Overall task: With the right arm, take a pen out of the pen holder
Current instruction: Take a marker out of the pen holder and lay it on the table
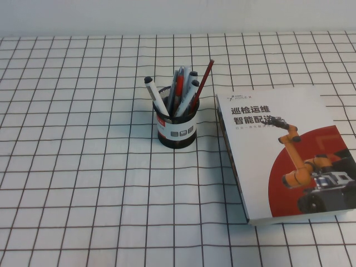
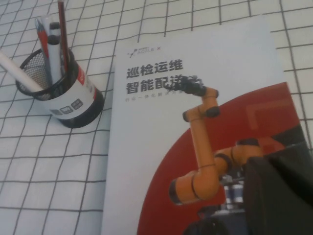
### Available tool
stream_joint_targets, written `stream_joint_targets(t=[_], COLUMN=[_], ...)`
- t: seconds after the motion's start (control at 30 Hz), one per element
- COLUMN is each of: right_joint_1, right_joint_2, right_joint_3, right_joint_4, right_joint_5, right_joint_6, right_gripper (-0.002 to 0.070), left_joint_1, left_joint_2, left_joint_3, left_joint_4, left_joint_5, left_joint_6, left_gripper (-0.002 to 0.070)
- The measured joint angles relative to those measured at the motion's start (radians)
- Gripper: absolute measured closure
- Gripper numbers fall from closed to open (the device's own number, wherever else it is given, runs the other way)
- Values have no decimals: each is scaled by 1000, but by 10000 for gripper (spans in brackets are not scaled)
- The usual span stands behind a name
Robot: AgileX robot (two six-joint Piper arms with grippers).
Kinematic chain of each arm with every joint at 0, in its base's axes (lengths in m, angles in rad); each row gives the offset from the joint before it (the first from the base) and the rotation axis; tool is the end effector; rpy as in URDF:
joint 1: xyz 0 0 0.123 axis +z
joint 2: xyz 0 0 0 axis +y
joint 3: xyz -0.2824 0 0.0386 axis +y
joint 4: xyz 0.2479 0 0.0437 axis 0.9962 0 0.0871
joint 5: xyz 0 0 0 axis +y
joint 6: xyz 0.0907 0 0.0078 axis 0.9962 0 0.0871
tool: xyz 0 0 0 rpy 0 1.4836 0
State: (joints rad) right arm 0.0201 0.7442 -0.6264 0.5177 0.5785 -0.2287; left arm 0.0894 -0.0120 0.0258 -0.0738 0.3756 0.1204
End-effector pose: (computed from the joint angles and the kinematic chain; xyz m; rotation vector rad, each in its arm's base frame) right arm 0.1440 0.0276 0.3113 0.0441 2.1241 0.4303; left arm 0.0525 0.0022 0.1714 -0.0166 1.8725 0.0720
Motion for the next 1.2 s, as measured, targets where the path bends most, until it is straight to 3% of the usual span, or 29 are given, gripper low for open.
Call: stream_joint_targets(t=[0.17, 0.33, 0.57, 0.73, 0.87, 1.0, 1.2], right_joint_1=[49, 240, 475, 592, 633, 635, 635], right_joint_2=[165, 326, 520, 588, 632, 709, 879], right_joint_3=[-62, -137, -211, -193, -131, -68, -65], right_joint_4=[160, 174, 168, 70, -155, -322, -371], right_joint_5=[-11, -129, -431, -724, -1002, -1295, -1540], right_joint_6=[-176, -207, -213, -182, 32, 263, 389], right_gripper=[692, 692, 692, 669, 560, 393, 312], left_joint_1=[0, 0, 0, 0, 0, 0, 0], left_joint_2=[0, 0, 0, 0, 0, 0, 0], left_joint_3=[0, 0, 0, 0, 0, 0, 0], left_joint_4=[0, 0, 0, 0, 0, 0, 0], left_joint_5=[0, 0, 0, 0, 0, 0, 0], left_joint_6=[0, 0, 0, 0, 0, 0, 0], left_gripper=[678, 678, 678, 678, 678, 678, 678])
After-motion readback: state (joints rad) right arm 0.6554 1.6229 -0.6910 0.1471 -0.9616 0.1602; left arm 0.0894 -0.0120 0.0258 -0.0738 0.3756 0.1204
